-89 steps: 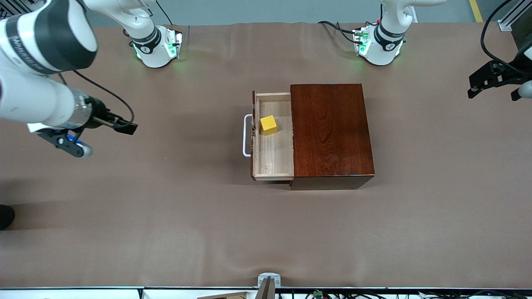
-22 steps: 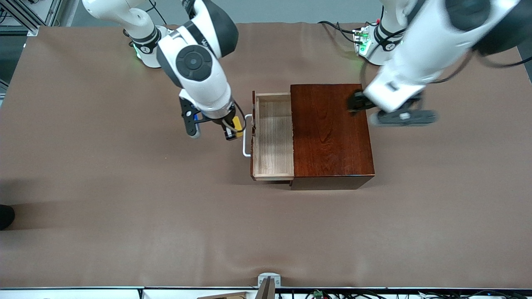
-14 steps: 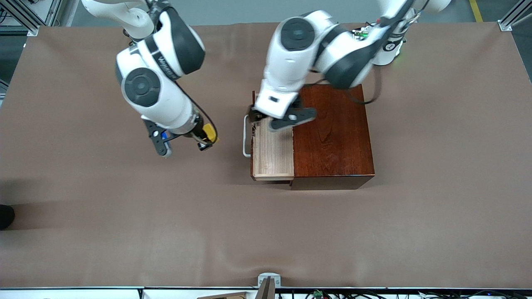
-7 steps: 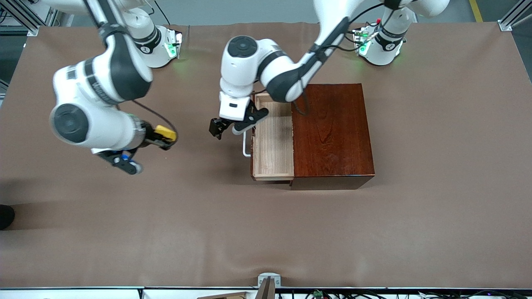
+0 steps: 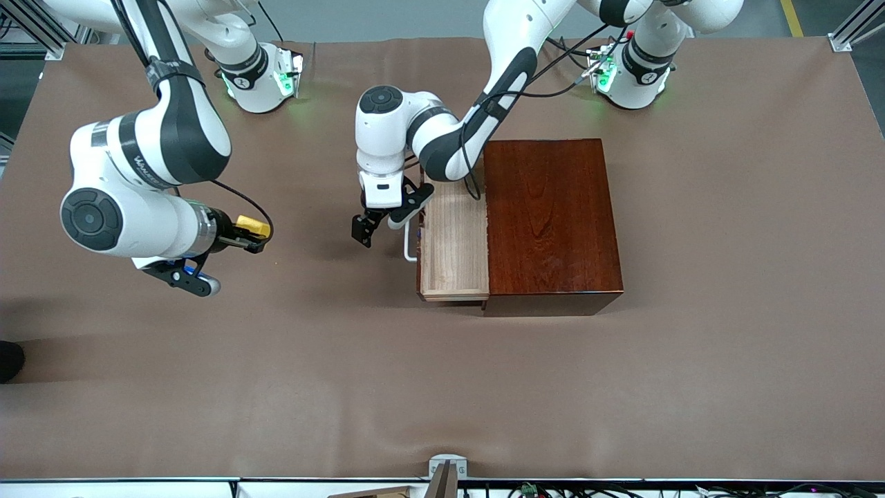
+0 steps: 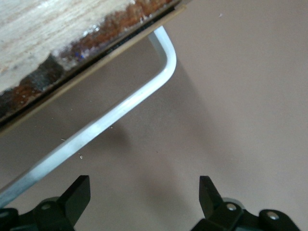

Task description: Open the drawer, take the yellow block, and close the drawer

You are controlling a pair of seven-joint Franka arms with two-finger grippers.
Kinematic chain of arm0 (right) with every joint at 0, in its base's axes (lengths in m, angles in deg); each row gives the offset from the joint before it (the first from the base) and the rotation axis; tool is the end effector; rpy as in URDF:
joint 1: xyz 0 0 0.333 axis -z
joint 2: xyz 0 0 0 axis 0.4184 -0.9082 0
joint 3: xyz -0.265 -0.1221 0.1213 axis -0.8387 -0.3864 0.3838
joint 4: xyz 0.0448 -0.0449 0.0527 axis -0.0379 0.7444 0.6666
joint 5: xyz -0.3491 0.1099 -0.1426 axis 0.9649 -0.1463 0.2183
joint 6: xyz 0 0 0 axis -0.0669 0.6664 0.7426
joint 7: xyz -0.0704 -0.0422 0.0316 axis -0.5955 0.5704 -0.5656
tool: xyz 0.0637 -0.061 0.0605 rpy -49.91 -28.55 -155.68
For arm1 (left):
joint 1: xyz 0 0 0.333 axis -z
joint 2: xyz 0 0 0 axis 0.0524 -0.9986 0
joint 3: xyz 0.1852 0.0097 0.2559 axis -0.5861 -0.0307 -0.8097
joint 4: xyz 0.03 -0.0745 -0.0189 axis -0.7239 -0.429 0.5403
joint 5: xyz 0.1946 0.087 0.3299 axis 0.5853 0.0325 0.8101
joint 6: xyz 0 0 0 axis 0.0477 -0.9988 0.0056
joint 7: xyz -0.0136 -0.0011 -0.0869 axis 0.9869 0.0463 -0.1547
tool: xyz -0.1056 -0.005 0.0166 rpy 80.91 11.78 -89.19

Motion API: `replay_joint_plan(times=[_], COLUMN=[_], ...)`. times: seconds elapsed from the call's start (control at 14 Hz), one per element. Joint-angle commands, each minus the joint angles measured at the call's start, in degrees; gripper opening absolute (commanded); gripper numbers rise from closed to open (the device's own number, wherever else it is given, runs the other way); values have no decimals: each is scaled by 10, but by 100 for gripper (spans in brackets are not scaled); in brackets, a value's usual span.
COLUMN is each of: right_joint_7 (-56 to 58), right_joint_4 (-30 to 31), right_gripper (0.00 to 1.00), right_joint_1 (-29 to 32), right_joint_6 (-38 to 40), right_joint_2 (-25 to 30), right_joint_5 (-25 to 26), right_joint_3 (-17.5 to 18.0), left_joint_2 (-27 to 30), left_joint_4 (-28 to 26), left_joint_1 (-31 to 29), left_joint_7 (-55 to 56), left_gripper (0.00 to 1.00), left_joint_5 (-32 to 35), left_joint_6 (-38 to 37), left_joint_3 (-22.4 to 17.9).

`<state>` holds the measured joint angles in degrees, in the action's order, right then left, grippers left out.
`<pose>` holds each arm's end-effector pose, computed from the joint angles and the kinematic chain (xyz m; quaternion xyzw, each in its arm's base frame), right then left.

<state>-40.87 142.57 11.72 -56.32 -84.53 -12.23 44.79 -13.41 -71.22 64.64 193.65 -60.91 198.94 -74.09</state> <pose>0.5979 0.1342 0.4184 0.9718 -0.1800 -0.1518 0.0108 0.4300 -0.6508 0.2766 0.8773 0.4527 0.0934 0.1293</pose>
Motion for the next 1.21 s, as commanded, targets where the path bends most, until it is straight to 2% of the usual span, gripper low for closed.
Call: replay_joint_plan(times=[0.0,0.21,0.36,0.5,0.71,0.85,1.07,1.14], right_joint_7=[76,113,148,196,272,277,277,277], right_joint_4=[95,120,167,213,275,289,294,307], right_gripper=[0,0,0,0,0,0,0,0], right_joint_1=[35,61,70,78,79,80,91,91], right_joint_6=[-56,-72,-126,-189,-298,-339,-372,-404], right_joint_2=[61,58,67,68,62,51,16,7], right_joint_5=[9,36,50,57,66,70,110,120], right_joint_3=[7,6,5,-10,-53,-60,-66,-78], left_joint_2=[-3,1,9,18,31,34,33,33], left_joint_4=[16,16,16,16,13,11,6,6], left_joint_1=[2,0,-1,-6,-34,-36,-45,-49], left_joint_7=[27,26,26,21,20,22,24,24], left_gripper=[100,100,100,100,100,100,100,100], left_joint_5=[9,9,10,10,8,8,10,10], left_joint_6=[-56,-123,-159,-203,-245,-284,-345,-354], left_joint_3=[-11,-16,-18,-24,-22,-24,-26,-26])
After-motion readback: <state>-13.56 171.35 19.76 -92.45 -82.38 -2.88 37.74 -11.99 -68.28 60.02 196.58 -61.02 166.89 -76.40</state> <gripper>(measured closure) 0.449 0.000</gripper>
